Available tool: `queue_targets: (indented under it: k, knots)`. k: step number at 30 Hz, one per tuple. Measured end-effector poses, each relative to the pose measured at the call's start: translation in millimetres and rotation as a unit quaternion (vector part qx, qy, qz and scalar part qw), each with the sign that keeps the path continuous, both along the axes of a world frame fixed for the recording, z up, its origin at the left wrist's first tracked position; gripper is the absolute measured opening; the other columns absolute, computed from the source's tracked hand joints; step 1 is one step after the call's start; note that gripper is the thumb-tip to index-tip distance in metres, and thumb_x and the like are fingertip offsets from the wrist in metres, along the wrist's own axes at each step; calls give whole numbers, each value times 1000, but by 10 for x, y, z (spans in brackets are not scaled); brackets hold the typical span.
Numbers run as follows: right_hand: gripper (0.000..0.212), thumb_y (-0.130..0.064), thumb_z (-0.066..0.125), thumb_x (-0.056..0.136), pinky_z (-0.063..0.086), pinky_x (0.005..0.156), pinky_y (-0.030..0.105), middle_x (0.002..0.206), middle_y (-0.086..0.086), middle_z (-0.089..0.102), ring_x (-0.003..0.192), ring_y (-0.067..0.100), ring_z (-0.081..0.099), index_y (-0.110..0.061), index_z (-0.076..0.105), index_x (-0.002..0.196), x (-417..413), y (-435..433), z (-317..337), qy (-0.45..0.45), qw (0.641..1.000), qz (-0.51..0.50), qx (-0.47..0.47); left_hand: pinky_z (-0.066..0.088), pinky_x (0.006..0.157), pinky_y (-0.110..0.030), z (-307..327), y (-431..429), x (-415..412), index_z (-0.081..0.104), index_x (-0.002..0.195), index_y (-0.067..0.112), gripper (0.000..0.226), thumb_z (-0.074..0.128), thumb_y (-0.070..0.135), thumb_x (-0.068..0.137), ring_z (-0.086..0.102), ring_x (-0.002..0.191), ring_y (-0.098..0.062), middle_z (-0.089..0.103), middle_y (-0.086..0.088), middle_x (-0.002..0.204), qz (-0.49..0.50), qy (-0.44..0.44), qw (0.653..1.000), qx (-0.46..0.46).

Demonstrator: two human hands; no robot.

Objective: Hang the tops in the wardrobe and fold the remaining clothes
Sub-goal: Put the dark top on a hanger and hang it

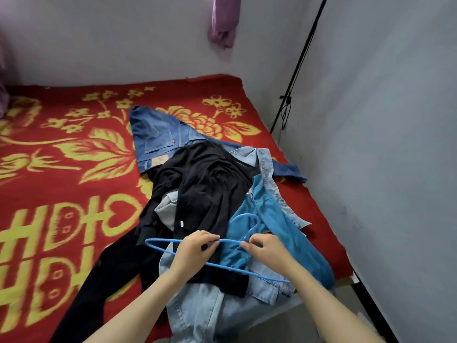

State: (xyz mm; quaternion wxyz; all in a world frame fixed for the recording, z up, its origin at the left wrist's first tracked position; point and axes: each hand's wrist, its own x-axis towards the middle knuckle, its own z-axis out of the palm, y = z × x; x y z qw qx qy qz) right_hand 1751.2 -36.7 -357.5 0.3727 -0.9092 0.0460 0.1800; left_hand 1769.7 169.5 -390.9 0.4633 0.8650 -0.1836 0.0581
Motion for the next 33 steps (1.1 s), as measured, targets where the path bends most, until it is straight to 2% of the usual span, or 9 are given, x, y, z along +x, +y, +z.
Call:
queue_targets:
  k: [4,10,14,17,19,22,24,26,33]
  knots:
    - [42,-34,62,88,32,60,30,49,-9,41,53,7,42,-27,43,52,242,-307,-65,-12,999,-43,-30,43,80,-22,-26,29,184,74,86,0,17,72,-6,70,53,89,-8,71,-6,86,12,-23,999,43]
    - [46,-24,63,88,25,55,34,53,6,38,56,18,37,-13,37,52,922,-1032,-167,-24,986,-150,-65,35,91,-19,-157,117,494,70,105,6,21,66,3,85,50,105,-14,64,-3,106,114,68,988,74]
    - [30,-18,60,89,38,50,28,59,12,47,50,19,45,-11,40,69,1289,-1253,-426,44,975,-214,31,32,84,-11,-249,71,541,68,110,10,22,61,9,89,50,108,-12,60,6,105,146,135,975,97]
    - [25,-16,55,92,30,31,15,59,10,43,28,7,40,-12,35,78,1768,-1287,-590,52,955,-269,111,32,83,-13,-264,-26,690,68,111,11,22,59,11,91,50,108,-14,61,4,107,182,175,961,115]
    - [21,-15,50,93,28,28,15,63,12,44,32,12,42,-11,35,79,2113,-1289,-734,35,930,-341,132,32,83,-16,-279,-77,789,67,111,11,22,58,11,91,50,108,-14,61,4,105,204,190,952,124]
    - [17,-14,47,90,44,52,32,82,23,55,50,22,47,-12,34,80,2566,-1350,-953,5,913,-401,79,33,83,-18,-265,-170,984,68,109,12,21,58,9,91,50,106,-13,59,9,100,250,204,940,114]
    - [12,-14,48,91,42,75,41,104,30,59,82,31,61,-4,41,94,2787,-1372,-1063,-10,922,-388,12,33,83,-21,-234,-187,1115,68,108,12,21,58,8,90,50,103,-13,59,10,97,272,208,933,114]
    - [20,-13,47,91,39,77,41,111,30,58,100,41,57,1,44,104,2991,-1383,-1162,-12,934,-355,-43,34,83,-23,-203,-177,1218,69,107,12,21,59,6,89,50,101,-13,59,12,96,290,216,925,116]
    - [29,-8,43,90,41,77,41,113,32,58,104,45,56,5,39,116,3921,-1427,-1651,14,965,-205,-164,33,82,-25,-326,-121,1610,68,107,16,22,59,7,89,49,99,-11,62,8,102,345,251,897,112]
